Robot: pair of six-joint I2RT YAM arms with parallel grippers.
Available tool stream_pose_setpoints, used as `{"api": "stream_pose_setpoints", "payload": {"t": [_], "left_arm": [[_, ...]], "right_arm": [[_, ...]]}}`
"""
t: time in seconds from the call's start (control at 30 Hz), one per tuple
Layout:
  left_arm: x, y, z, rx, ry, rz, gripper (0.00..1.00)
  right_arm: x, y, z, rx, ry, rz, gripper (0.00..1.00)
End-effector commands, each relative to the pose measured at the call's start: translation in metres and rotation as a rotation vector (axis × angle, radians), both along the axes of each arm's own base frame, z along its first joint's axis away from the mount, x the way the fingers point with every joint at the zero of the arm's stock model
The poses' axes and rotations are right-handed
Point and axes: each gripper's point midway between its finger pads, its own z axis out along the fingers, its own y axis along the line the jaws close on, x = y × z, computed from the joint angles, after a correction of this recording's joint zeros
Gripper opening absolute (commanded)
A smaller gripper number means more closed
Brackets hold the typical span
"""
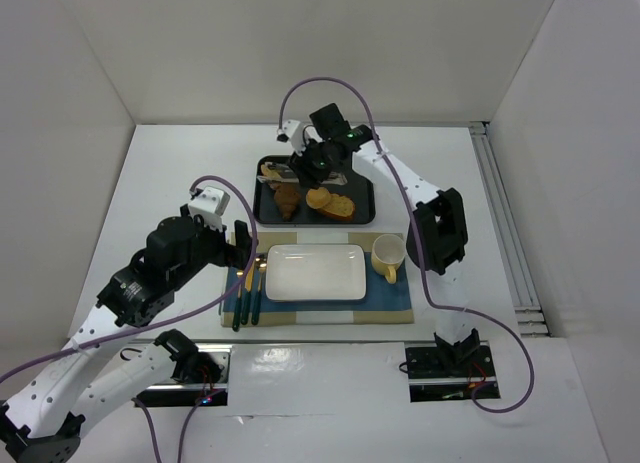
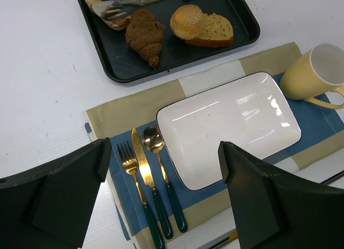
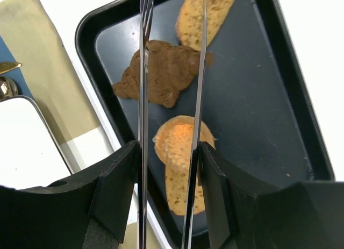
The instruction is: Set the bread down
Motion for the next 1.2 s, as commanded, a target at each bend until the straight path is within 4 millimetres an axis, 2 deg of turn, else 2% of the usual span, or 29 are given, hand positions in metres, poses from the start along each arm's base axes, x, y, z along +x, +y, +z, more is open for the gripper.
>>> {"api": "stream_pose_setpoints", "payload": {"t": [0.0, 0.17, 0.37, 0.47, 0.5, 0.53, 0.6, 0.7, 0.73, 0.87, 0.9, 0.97, 1.13, 1.17], "left_arm": [[0.005, 0.000, 0.011, -0.024, -0.042, 0.016, 1.00], [0.003, -0.001, 0.013, -0.033, -0.049, 0.008, 1.00], [0.003, -0.001, 0.013, -0.033, -0.049, 0.008, 1.00], [0.003, -0.001, 0.013, -0.033, -0.049, 0.008, 1.00], [0.003, -0.001, 0.013, -0.033, -0.049, 0.008, 1.00], [0.002, 0.000, 0.015, -0.038, -0.057, 0.008, 1.00], [0.002, 0.000, 0.015, -0.038, -0.057, 0.008, 1.00], [0.001, 0.000, 0.011, -0.033, -0.049, 0.008, 1.00], [0.001, 0.000, 0.011, -0.033, -0.049, 0.008, 1.00], [0.001, 0.000, 0.011, -0.033, -0.049, 0.008, 1.00], [0.001, 0.000, 0.011, -0.033, -0.049, 0.008, 1.00], [0.001, 0.000, 0.011, -0.033, -0.049, 0.008, 1.00], [0.001, 0.000, 0.011, -0.033, -0.049, 0.008, 1.00], [0.001, 0.000, 0.011, -0.033, -0.049, 0.008, 1.00]], "right_arm": [[-0.004, 0.013, 0.018, -0.002, -0.038, 0.020, 0.56], [-0.003, 0.022, -0.004, -0.060, -0.041, -0.002, 0.56], [0.001, 0.035, -0.015, -0.107, -0.090, -0.042, 0.56], [0.007, 0.033, -0.027, -0.149, -0.114, -0.084, 0.56], [0.007, 0.038, -0.025, -0.149, -0.131, -0.085, 0.56], [0.005, 0.040, -0.032, -0.161, -0.124, -0.093, 0.56], [0.009, 0.041, -0.029, -0.175, -0.160, -0.117, 0.54], [0.011, 0.038, -0.035, -0.189, -0.167, -0.131, 0.54], [0.011, 0.039, -0.024, -0.164, -0.184, -0.141, 0.54], [0.009, 0.036, -0.011, -0.141, -0.206, -0.145, 0.54], [0.006, 0.036, -0.016, -0.144, -0.194, -0.138, 0.54], [0.005, 0.035, -0.001, -0.121, -0.216, -0.141, 0.54], [0.002, 0.027, 0.006, -0.127, -0.232, -0.158, 0.54], [0.000, 0.026, 0.015, -0.112, -0.246, -0.160, 0.54]]}}
